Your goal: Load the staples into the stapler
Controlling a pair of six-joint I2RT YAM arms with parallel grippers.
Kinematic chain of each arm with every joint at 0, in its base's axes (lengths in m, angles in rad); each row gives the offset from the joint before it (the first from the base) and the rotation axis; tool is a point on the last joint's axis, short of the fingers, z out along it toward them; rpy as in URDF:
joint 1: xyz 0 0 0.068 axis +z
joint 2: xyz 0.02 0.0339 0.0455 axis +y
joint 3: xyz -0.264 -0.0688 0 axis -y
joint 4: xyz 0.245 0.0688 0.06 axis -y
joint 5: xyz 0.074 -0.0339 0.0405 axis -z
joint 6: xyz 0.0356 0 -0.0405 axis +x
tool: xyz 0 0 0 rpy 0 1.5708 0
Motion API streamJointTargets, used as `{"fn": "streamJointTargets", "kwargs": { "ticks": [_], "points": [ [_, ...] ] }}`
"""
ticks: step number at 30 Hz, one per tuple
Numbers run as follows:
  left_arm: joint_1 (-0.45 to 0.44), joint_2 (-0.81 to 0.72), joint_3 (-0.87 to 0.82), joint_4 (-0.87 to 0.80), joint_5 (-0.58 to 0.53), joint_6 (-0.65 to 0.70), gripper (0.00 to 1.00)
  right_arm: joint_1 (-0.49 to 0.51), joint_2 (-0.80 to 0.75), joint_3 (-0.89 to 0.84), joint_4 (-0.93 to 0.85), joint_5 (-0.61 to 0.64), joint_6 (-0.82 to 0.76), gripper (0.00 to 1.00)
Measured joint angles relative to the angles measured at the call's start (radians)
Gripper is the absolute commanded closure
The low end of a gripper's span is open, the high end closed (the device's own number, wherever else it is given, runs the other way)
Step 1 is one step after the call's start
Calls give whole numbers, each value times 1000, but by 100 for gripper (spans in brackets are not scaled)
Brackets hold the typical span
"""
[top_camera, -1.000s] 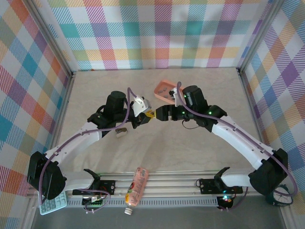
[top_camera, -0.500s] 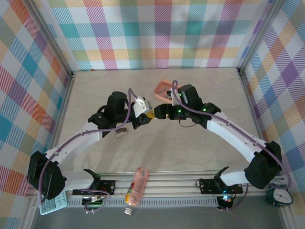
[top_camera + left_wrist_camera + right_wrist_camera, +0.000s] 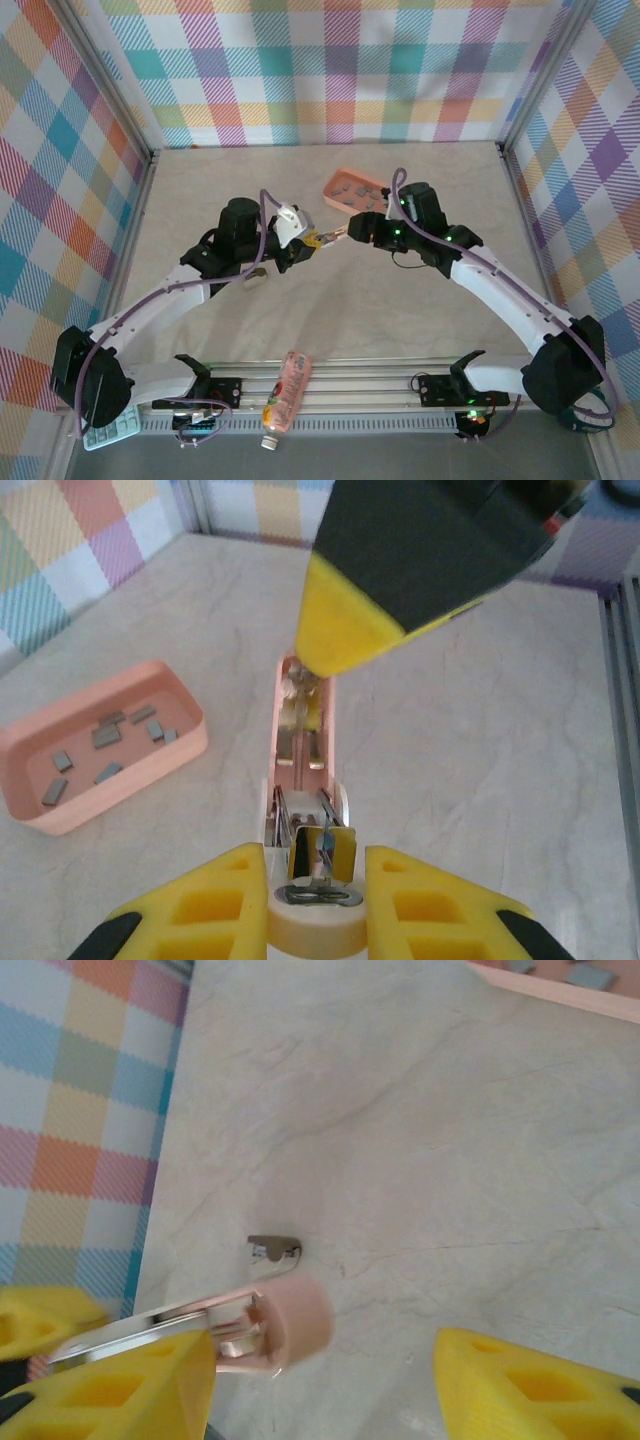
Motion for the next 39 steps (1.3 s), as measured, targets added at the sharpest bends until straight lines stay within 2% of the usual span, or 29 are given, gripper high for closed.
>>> {"fn": "streamJointTargets", "kwargs": {
  "ticks": [10, 17, 22, 27, 39],
  "points": [
    [-1, -45, -84, 222, -89, -161, 100, -36, -36, -129, 190, -63, 133, 38],
    [-11, -51, -140, 342, -185, -248, 100, -36, -115, -189, 426, -129, 241, 45],
    [-20, -51, -162, 399, -213, -290, 100, -35, -73, -195, 551, -134, 306, 47],
    [-31, -50, -164, 456, -218, -318, 100, -29, 8, -176, 607, -119, 329, 55],
    [-38, -42, -164, 499, -249, -333, 100, -19, 75, -156, 742, -84, 330, 51]
  ]
}}
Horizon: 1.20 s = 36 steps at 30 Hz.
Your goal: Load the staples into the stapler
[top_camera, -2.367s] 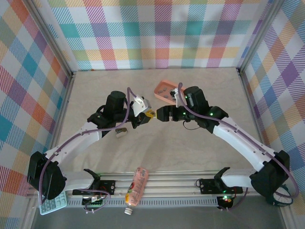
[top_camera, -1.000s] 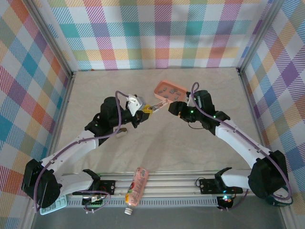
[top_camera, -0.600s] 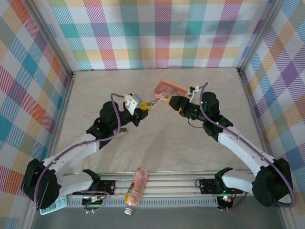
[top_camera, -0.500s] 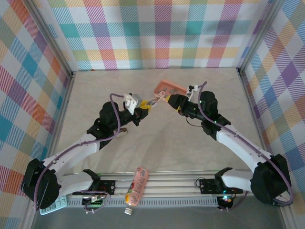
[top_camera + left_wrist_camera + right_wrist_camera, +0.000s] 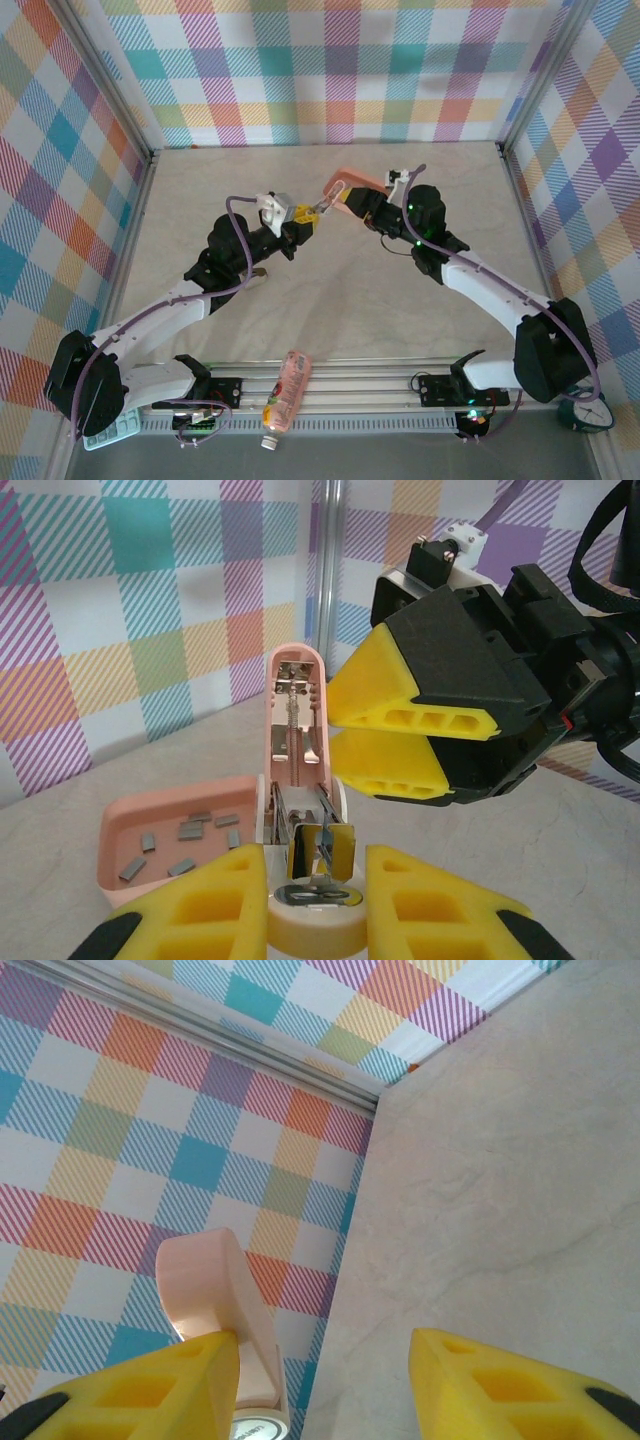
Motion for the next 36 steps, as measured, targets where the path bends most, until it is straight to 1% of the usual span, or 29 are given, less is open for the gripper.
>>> {"fn": "streamJointTargets", "kwargs": {
  "ticks": [5, 7, 11, 14, 17, 20, 30, 36],
  "points": [
    [-1, 1, 0, -9, -31, -7, 100, 0, 7, 8, 12, 4, -2, 51],
    [-3, 4, 0, -10, -48, -14, 100, 0, -3, 8, -14, 16, -7, 51],
    [-5, 8, 0, -15, -73, -19, 100, 0, -65, 1, -100, 66, -8, 49],
    [-7, 9, 0, -16, -80, -19, 100, 0, -125, -20, -126, 92, -9, 48],
    [-7, 10, 0, -14, -81, -23, 100, 3, -142, -21, -135, 103, -15, 48],
    [-7, 17, 0, -14, -80, -27, 100, 17, -132, -14, -148, 106, -31, 48],
    [-7, 37, 0, -7, -77, -45, 100, 31, -21, 92, -146, 106, -70, 52],
    [-7, 40, 0, -2, -77, -45, 100, 36, 18, 98, -139, 114, -80, 53]
  ]
}}
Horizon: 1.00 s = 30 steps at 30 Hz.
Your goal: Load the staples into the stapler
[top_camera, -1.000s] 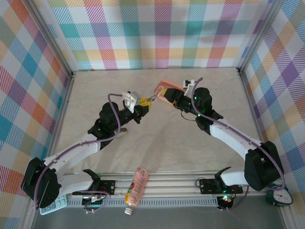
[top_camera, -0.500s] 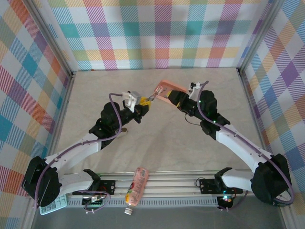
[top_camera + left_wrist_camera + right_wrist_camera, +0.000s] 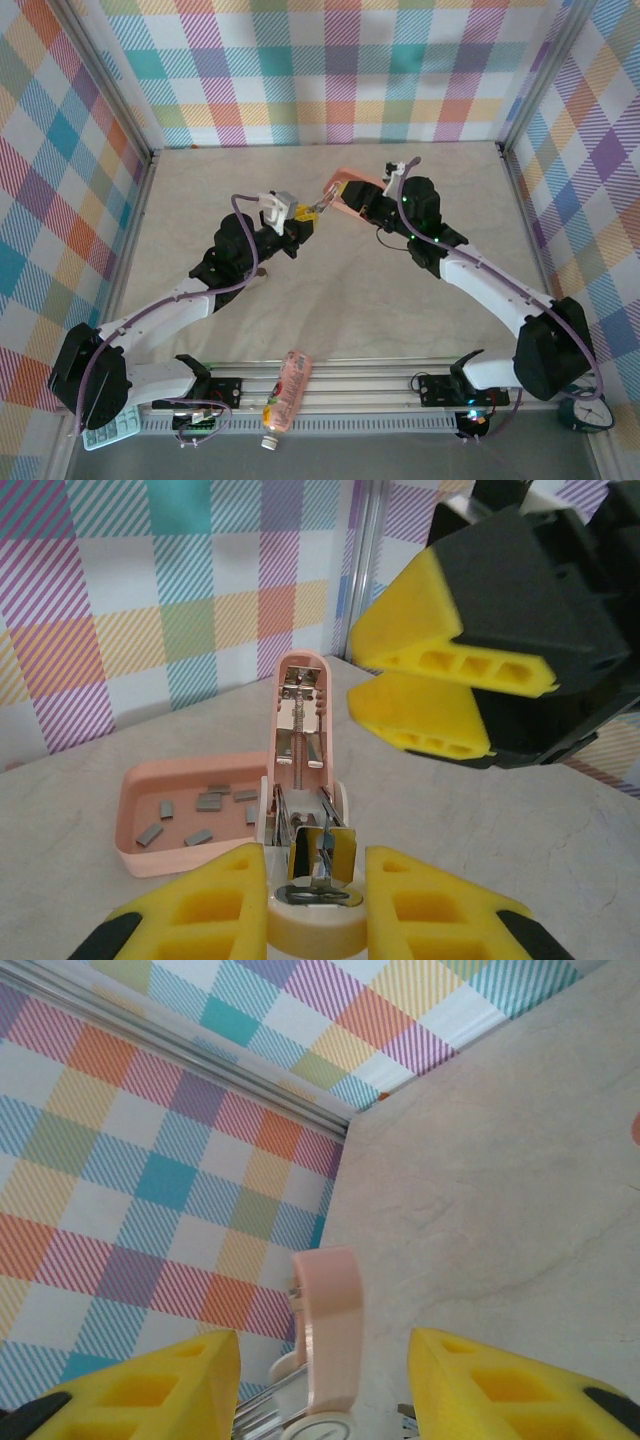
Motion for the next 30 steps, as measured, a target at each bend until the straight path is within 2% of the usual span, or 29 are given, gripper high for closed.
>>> {"fn": "streamJointTargets", "kwargs": {
  "ticks": [7, 23, 25, 30],
  "points": [
    [0, 0, 0, 3, 0, 0, 100, 21, 48, 23, 9, 3, -3, 57],
    [-2, 0, 0, 11, 14, -3, 100, 30, 88, 34, 72, 0, -15, 80],
    [-2, 0, 0, 13, 12, -5, 92, 30, 87, 34, 72, -1, -29, 81],
    [-7, -1, 0, 9, 8, -27, 50, 29, 64, 35, 42, 8, -113, 80]
  ]
}}
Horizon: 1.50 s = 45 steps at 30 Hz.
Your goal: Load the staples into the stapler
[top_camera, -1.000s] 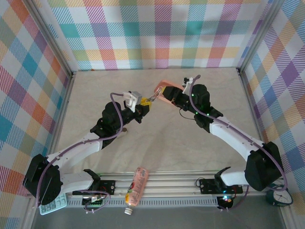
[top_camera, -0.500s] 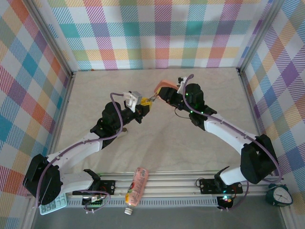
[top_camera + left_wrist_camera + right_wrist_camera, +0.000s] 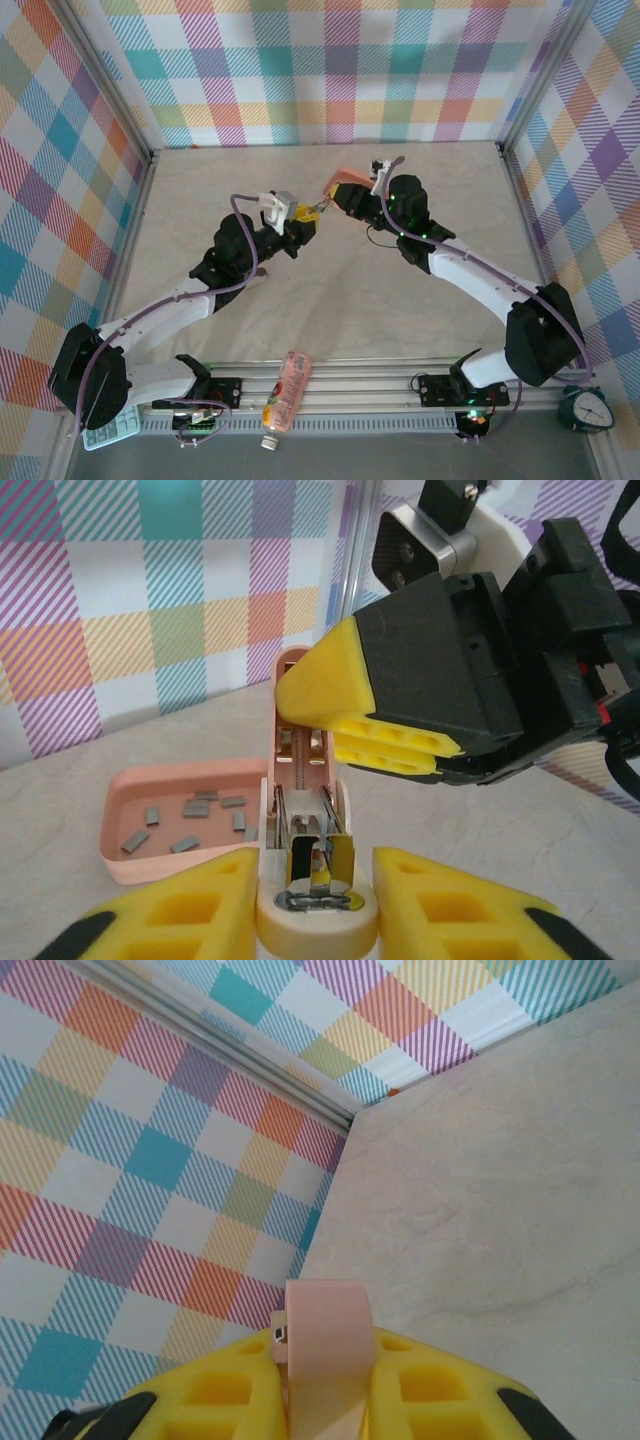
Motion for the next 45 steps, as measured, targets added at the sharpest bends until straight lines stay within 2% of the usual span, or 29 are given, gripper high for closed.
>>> {"fn": "streamJointTargets", "kwargs": {
  "ticks": [3, 7, 15, 20, 28, 33, 45],
  "points": [
    [-6, -4, 6, -30, -20, -31, 32, -16, -14, 9, -45, -10, -91, 80],
    [-8, -15, 39, -107, -69, -99, 27, -66, -18, 12, -93, -58, -245, 80],
    [-8, -74, 70, -286, -196, -221, 26, -113, 20, 2, -129, -260, -606, 80],
    [-8, -74, 77, -407, -308, -272, 27, -111, 114, -33, -116, -365, -731, 81],
    [-8, -74, 75, -502, -404, -341, 27, -111, 262, -176, 49, -443, -759, 80],
    [-8, -74, 71, -514, -422, -365, 27, -111, 335, -220, 138, -471, -758, 80],
    [-8, -64, 65, -515, -431, -403, 27, -111, 393, -243, 243, -523, -763, 77]
  ]
}}
